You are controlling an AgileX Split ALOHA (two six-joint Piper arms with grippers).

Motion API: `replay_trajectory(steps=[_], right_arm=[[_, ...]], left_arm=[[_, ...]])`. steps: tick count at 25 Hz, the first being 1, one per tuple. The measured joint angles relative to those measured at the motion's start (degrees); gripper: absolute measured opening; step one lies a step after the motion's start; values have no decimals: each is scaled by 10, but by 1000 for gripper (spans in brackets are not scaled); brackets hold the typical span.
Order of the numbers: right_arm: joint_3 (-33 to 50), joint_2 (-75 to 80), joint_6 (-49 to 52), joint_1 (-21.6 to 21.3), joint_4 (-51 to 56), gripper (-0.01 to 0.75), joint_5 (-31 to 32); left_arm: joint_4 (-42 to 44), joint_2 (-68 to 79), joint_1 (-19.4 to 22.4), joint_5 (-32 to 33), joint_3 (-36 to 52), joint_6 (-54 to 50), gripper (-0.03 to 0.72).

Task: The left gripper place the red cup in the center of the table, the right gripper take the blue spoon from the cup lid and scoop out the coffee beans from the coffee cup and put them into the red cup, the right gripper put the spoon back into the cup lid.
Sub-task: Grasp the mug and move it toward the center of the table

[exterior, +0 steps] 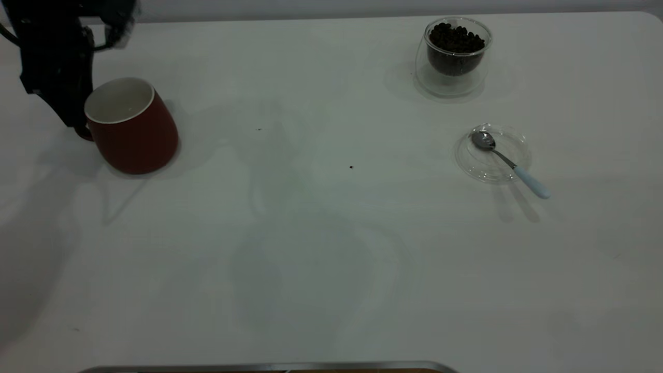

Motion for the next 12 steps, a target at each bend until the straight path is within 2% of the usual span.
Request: replay_trajectory(steps=[12], right_arm=[[0,0,0,0,0,391,0]], left_arm=[[-18,2,-66,-25,0,-1,465]])
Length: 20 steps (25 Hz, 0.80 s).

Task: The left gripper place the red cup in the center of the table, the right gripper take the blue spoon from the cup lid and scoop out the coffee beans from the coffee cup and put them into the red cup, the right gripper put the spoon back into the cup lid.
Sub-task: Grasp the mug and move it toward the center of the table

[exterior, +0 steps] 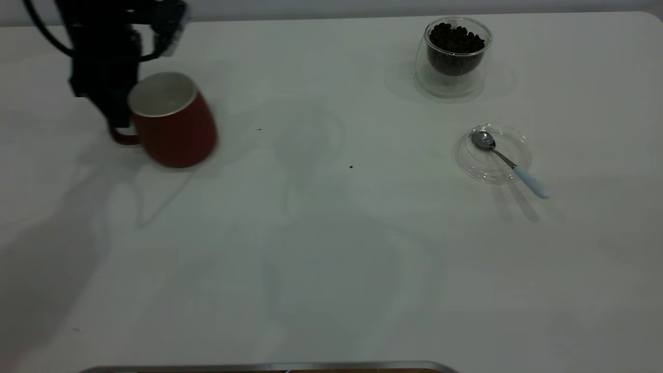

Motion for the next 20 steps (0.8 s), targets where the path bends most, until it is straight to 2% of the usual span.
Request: replay_trajectory(steps=[20], right_arm=[[0,0,0,0,0,391,0]], left_arm=[[-20,2,-117,-136,0,-2,466]])
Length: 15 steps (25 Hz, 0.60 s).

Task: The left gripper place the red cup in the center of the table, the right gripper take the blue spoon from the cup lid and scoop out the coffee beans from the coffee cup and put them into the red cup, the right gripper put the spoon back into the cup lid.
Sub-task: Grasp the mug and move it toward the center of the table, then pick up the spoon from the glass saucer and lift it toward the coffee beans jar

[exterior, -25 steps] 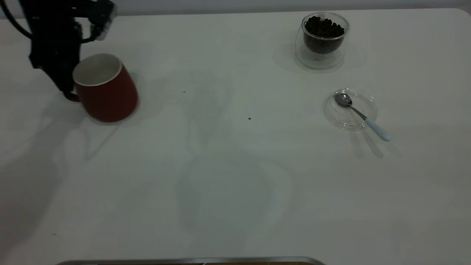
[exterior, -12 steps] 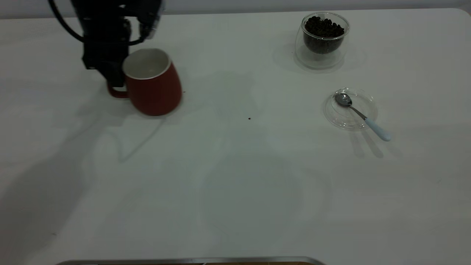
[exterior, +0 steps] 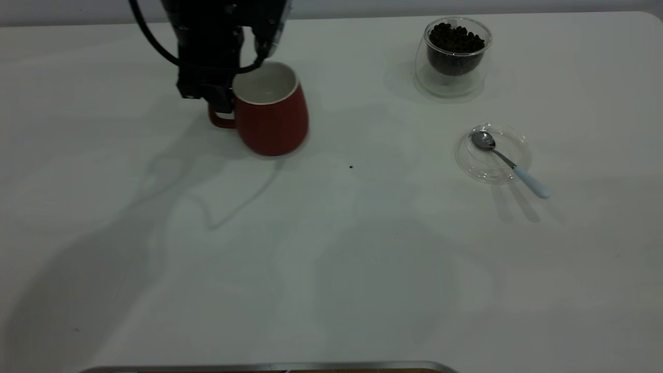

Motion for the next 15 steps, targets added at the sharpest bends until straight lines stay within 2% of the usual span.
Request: replay_trajectory(steps=[10,15], right_arm=[[0,0,0,0,0,391,0],[0,0,0,0,0,391,0]], left_arm=[[-2,-31,0,17,0,-72,466],[-2,-98,2,77,0,-154,466]])
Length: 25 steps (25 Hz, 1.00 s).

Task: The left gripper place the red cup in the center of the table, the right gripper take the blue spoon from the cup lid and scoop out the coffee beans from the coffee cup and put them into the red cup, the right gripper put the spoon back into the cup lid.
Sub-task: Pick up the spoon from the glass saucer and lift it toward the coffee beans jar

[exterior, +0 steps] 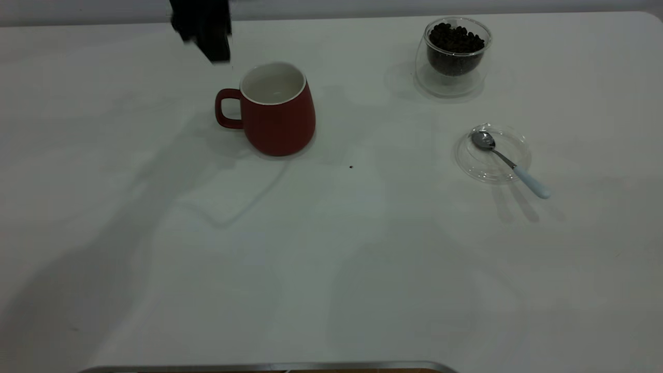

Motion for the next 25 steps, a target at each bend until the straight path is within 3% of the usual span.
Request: replay_trajectory(steps=[11,16,21,25], right_arm=[[0,0,0,0,0,391,0],[0,0,0,0,0,391,0],[0,0,0,0,0,391,0],[0,0,0,0,0,391,0]], left_arm=[[80,-217,2,190,0,-440,466],[105,-359,2,202,11,-563,466],[106,-543,2,202,121,-612,466],[85,-703,2,202,278,-618,466]])
